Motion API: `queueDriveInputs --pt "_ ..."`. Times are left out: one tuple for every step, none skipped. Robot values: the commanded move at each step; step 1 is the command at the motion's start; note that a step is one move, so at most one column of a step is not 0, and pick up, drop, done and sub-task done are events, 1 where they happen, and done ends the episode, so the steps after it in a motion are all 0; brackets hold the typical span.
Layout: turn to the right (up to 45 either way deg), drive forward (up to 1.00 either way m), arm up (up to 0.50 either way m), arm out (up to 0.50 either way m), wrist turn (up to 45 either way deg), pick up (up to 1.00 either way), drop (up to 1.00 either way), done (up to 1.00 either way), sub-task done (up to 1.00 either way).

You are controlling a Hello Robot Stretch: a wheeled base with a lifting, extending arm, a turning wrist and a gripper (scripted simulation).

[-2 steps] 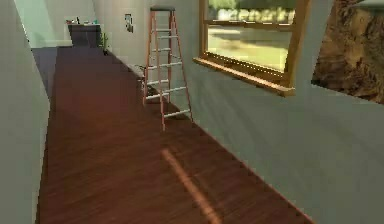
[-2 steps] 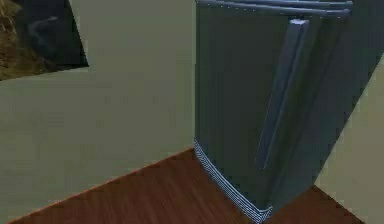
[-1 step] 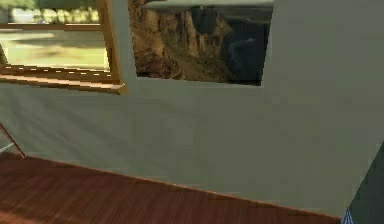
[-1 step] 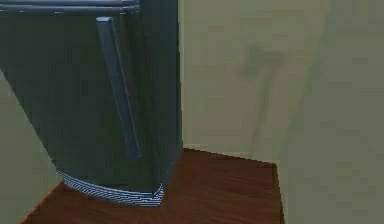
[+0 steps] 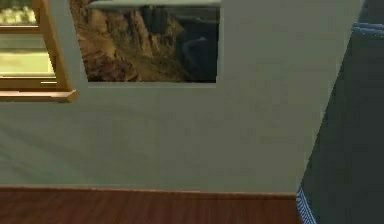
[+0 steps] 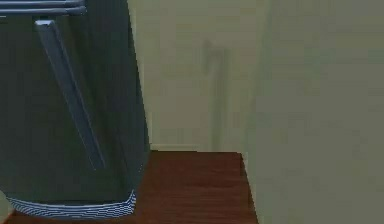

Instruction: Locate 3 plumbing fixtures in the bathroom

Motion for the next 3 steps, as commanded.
queueDriveInputs --pt "0.0 0.15 0.0 0.0 0.0 0.0 0.0 0.0 0.0" --pt "-45.0 0.0 0.0 0.0 0.0 0.0 0.0 0.0 0.0" --pt "-42.0 0.0 0.0 0.0 0.0 0.0 0.0 0.0 0.0"
